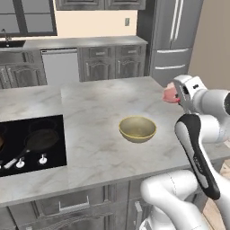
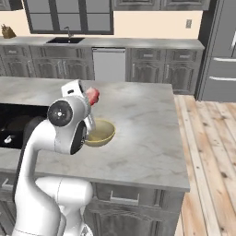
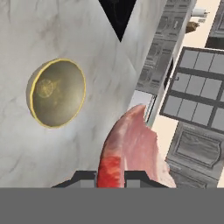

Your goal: Place one of the steaks on the plate and the other in the bowl. Then place the bowl in the fridge.

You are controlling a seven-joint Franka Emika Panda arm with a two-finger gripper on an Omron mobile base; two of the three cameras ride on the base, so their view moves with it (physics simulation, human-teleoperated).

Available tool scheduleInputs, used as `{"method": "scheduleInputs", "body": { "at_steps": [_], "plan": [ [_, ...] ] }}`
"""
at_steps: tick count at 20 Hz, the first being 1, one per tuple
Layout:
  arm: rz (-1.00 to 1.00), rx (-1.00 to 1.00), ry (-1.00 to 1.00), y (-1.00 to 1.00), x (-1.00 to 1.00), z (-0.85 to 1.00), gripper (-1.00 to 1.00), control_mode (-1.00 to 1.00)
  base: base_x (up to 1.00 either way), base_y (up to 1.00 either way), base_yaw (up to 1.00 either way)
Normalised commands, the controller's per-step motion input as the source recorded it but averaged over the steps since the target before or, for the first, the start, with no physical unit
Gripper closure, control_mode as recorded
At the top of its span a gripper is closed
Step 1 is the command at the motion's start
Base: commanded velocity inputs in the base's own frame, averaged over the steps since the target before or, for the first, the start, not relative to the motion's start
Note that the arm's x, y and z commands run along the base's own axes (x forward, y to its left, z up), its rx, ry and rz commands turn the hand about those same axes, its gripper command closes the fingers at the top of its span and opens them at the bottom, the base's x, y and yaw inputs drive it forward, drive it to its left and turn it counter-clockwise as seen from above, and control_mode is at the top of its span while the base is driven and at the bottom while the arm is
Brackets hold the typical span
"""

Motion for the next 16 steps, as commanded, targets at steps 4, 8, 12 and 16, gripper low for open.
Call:
{"method": "scheduleInputs", "body": {
  "at_steps": [4, 8, 12, 16],
  "plan": [
    [0.12, 0.00, 0.15, 0.00, 0.34, -0.03, 1.00, -1.00, 0.00, 0.00, 0.00],
    [0.13, 0.00, 0.18, 0.00, 0.35, -0.08, 1.00, -1.00, 0.00, 0.00, 0.00],
    [0.14, 0.00, 0.19, 0.01, 0.27, -0.33, 1.00, -1.00, 0.00, 0.00, 0.00],
    [0.15, 0.00, 0.13, 0.17, 0.11, -0.56, 1.00, -1.00, 0.00, 0.00, 0.00]
  ]
}}
